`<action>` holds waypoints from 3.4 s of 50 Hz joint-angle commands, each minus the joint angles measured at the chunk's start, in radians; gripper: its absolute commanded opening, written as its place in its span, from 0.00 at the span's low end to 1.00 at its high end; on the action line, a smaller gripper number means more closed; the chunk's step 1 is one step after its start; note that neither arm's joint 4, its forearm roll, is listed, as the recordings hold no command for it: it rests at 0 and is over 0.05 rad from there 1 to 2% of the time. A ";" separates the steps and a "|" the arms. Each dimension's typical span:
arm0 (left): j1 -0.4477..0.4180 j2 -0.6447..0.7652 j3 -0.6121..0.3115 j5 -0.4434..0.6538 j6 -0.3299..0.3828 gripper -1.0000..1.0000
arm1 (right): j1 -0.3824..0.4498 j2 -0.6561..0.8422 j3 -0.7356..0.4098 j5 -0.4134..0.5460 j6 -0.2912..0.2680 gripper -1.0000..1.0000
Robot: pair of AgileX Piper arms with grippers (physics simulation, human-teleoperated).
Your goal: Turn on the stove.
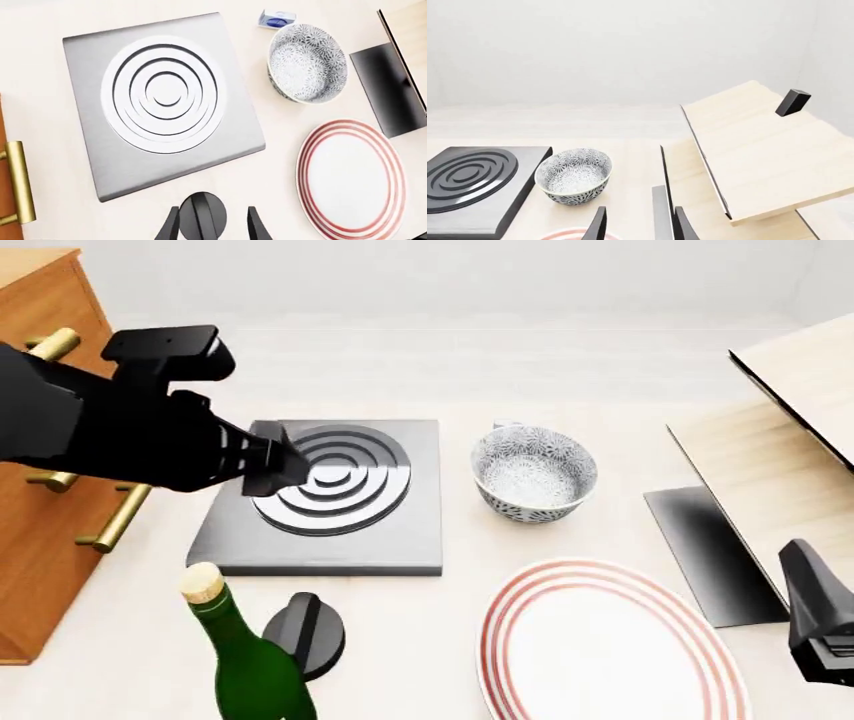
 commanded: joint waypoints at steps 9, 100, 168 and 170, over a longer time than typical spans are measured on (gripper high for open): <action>-0.002 0.047 0.052 -0.068 -0.018 1.00 | 0.000 0.001 0.000 -0.001 0.001 1.00; 0.027 0.154 0.300 -0.340 -0.097 1.00 | 0.000 0.000 0.000 0.000 0.000 1.00; -0.009 0.346 0.362 -0.544 -0.167 1.00 | 0.000 0.001 0.000 0.000 0.000 1.00; -0.005 0.350 0.361 -0.546 -0.169 1.00 | 0.000 0.001 0.000 -0.001 0.000 1.00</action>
